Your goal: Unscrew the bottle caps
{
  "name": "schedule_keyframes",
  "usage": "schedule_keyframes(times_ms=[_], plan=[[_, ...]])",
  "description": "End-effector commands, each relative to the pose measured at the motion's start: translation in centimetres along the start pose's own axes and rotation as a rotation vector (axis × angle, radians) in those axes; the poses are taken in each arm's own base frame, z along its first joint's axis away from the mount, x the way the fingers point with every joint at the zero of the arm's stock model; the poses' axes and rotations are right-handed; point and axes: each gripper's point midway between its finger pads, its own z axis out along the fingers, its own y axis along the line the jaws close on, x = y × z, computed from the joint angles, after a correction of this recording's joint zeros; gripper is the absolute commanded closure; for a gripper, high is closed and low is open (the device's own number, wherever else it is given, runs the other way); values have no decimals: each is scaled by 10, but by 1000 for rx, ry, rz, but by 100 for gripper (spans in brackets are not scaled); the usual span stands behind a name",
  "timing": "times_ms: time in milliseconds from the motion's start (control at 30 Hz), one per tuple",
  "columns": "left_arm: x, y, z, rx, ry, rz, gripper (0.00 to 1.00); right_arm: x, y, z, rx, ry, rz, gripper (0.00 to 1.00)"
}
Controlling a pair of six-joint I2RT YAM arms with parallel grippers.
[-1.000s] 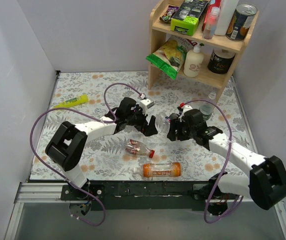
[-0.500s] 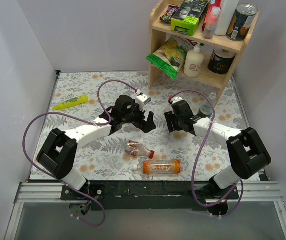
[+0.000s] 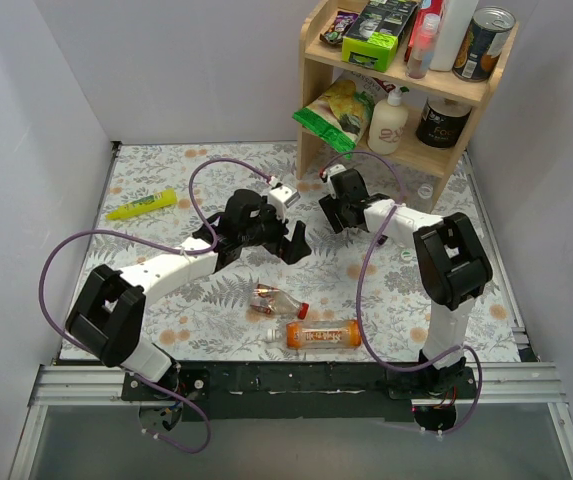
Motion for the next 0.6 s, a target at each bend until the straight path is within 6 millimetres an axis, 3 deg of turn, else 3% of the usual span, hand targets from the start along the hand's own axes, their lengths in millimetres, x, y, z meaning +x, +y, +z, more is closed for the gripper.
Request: schedule_keyframes(times_ms=[0,167,333,433,567], plan=[[-22,-4,-16,-18,-67,42,2,-2,-8,15,-21,35,-70,22],[-24,-5,-22,-24,-60,49,2,14,1,13,-73,92,-75,29],[-27,-16,-25,30,-49,61,2,15,24,-10,-177,53,-41,56],[-28,-26,-30,75,-33,57,2,-4,35,-43,-256,-12,9,61],[-38,-30,-39,81,-60,63,2,-46,46,-113,-436,-179,69,62]])
